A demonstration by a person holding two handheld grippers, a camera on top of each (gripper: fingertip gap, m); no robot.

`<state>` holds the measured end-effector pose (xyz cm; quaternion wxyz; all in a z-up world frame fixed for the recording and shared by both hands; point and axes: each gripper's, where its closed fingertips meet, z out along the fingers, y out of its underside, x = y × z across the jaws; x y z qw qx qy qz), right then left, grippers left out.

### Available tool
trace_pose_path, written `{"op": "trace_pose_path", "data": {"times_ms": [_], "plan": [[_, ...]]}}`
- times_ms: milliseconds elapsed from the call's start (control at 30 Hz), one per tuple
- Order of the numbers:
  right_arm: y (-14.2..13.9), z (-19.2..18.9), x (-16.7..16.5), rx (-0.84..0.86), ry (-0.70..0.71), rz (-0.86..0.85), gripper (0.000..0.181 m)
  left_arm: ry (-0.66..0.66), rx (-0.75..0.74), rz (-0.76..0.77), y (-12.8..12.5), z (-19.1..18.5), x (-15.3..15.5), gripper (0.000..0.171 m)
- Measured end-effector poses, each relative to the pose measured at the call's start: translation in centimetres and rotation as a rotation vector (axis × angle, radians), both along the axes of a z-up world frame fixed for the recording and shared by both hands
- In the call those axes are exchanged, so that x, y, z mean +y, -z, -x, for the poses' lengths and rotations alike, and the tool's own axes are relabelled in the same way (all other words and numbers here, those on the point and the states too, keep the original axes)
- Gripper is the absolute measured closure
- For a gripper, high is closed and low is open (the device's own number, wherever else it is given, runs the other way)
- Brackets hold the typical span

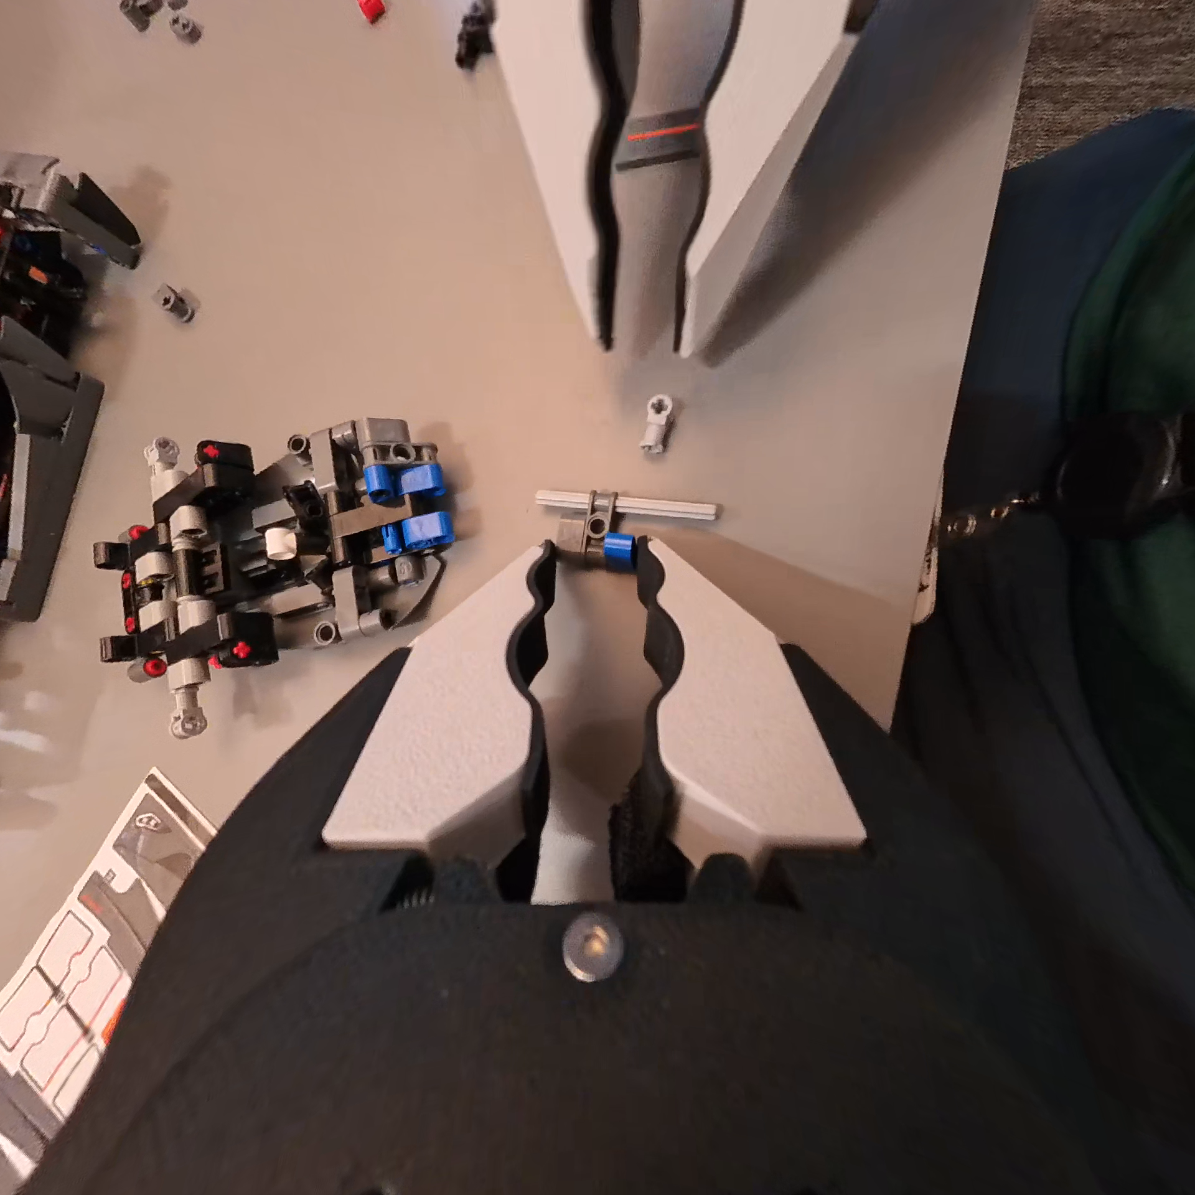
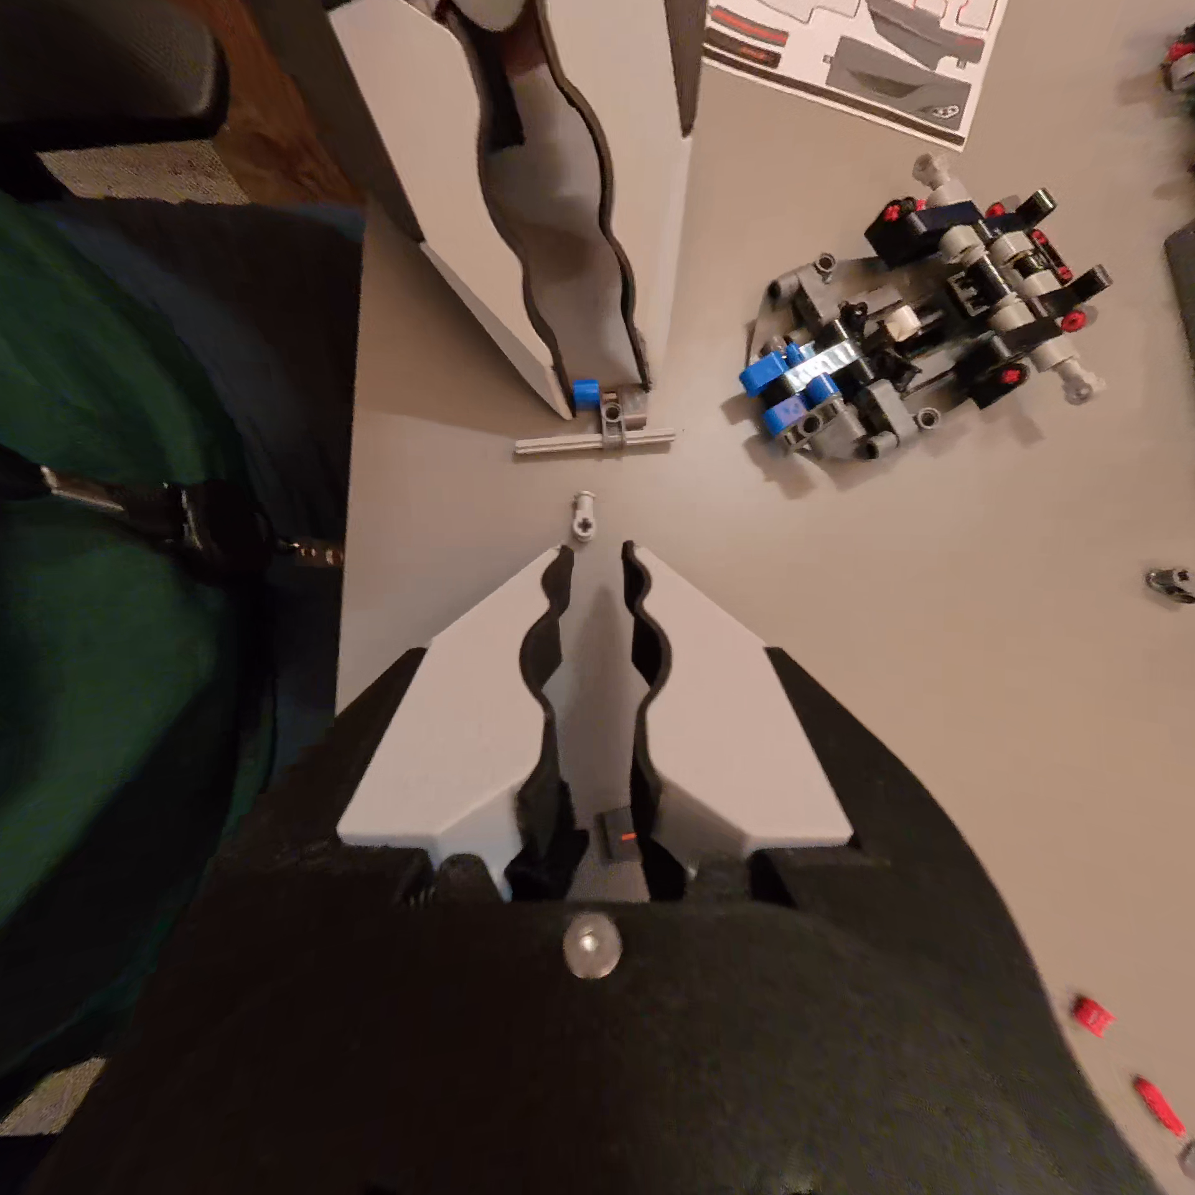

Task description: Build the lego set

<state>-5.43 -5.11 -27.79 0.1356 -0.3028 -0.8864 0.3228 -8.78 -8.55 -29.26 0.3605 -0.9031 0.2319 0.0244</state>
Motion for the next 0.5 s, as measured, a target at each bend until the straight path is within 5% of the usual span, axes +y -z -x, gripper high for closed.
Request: {"op": "trace_pose_path", "data": {"times_ms": [500], "plan": [[0.4, -0.3, -2.0, -0.015, 0.028, 0.092, 0.168, -0.017, -0.02, -0.011, 0.0, 0.0, -0.8, 0.149]]}}
